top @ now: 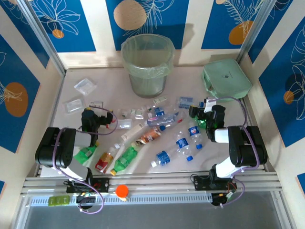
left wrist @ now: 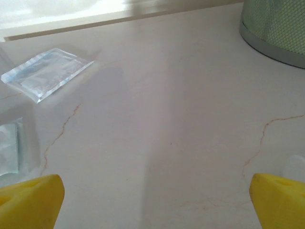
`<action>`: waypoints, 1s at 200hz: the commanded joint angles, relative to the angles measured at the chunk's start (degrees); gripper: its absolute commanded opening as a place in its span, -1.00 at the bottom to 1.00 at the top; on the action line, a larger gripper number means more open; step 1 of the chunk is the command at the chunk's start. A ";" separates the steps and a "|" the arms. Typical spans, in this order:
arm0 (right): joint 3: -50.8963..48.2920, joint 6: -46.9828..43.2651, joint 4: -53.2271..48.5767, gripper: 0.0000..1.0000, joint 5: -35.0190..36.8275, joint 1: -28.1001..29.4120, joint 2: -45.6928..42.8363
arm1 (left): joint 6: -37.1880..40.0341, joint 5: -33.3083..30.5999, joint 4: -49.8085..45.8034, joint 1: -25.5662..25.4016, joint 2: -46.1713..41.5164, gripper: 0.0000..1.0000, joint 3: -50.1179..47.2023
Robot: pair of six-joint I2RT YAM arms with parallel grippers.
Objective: Put the plastic bottles in the bin
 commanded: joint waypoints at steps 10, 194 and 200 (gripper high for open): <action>0.86 -1.14 -0.65 0.97 0.45 0.43 -0.36 | 0.09 1.31 1.14 0.50 -0.09 0.99 0.69; 5.43 -0.96 -13.60 0.98 2.44 1.02 -6.03 | 0.09 0.17 -3.04 0.18 -5.13 0.99 0.83; 6.33 -0.79 -16.02 0.98 3.95 1.25 -7.79 | -0.11 -1.39 -5.12 -0.01 -7.24 0.99 0.95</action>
